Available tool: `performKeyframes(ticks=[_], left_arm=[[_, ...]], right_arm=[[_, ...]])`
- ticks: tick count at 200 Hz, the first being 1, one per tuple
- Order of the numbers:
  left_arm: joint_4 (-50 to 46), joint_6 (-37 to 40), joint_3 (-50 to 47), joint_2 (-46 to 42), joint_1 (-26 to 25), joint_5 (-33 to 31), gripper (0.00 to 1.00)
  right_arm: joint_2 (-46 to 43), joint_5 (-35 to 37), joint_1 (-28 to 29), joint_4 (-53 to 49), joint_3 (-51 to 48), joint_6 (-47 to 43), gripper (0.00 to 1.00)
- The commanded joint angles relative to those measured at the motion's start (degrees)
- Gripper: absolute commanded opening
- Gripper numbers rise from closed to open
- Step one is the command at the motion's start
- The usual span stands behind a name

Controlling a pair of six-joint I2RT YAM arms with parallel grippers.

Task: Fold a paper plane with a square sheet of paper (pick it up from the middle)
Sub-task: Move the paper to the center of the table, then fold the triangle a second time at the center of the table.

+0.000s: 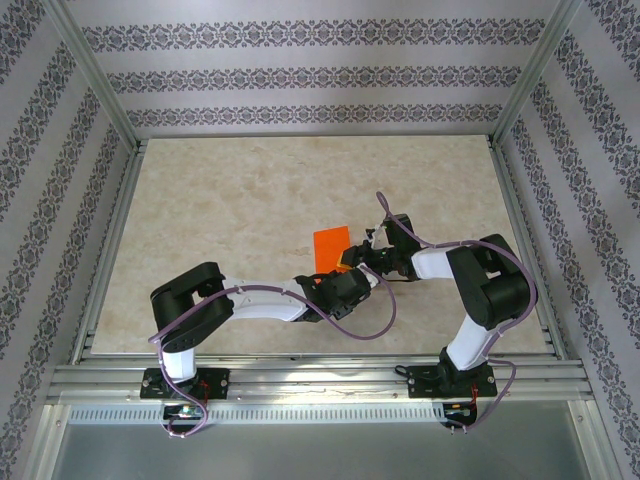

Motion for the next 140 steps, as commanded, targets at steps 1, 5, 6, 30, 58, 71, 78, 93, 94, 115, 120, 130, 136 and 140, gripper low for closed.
performKeyframes(ticks=[1,5,6,30,58,71,78,93,94,115,120,130,136,140], left_arm=[[-0.6,0.4,-0.3,-1.5,-0.5,-0.3,0.26],[-0.4,0.3,-0.5,-1.7,-0.5,-0.4,0.26],[-0.4,0.3,-0.5,-1.7,-0.5,-0.3,0.25],[0.1,0.1,-1.0,-2.5,-0.5,-0.3,0.13],[0.2,-0.5,-1.1,-2.9,-0.4,0.6,0.04],[0.2,-1.2,-1.2,-3.4,-0.1,1.5,0.01],[0.2,-1.9,-1.3,-3.7,0.5,3.3,0.0],[0.3,-4.7,-1.5,-4.9,2.9,9.8,0.0],[0.3,-4.9,-1.6,-5.1,3.1,10.2,0.0],[2.2,-8.0,-2.7,-7.7,6.2,17.7,0.0],[3.0,-8.8,-3.2,-8.3,7.0,19.6,0.0],[4.6,-10.6,-4.1,-9.4,8.7,23.4,0.0],[5.5,-11.7,-4.6,-10.0,9.8,25.6,0.0],[6.2,-12.5,-5.1,-10.3,10.5,26.9,0.0]], right_arm=[[-0.6,-0.4,-0.8,0.0,1.1,0.0,0.29],[-0.6,-0.3,-0.8,-0.2,1.0,0.0,0.29],[-0.6,-0.3,-0.8,-0.2,1.0,0.0,0.29],[-0.8,-0.2,-0.8,-0.7,1.0,-0.3,0.29],[-1.3,0.4,-0.8,-1.1,0.9,-0.5,0.3],[-2.0,1.1,-0.9,-2.1,0.9,-1.0,0.29],[-2.8,1.9,-0.9,-3.1,0.8,-1.6,0.29],[-4.5,3.5,-1.3,-6.9,1.3,-3.7,0.3],[-4.8,3.8,-1.4,-7.4,1.3,-4.0,0.3],[-7.9,6.1,-2.5,-10.2,0.5,-5.6,0.31],[-8.5,6.4,-2.8,-11.0,0.3,-5.9,0.32],[-10.1,7.5,-3.7,-12.3,-0.3,-6.6,0.33],[-11.3,8.4,-4.1,-13.1,-0.9,-7.1,0.33],[-12.1,9.1,-4.3,-13.6,-1.3,-7.4,0.34]])
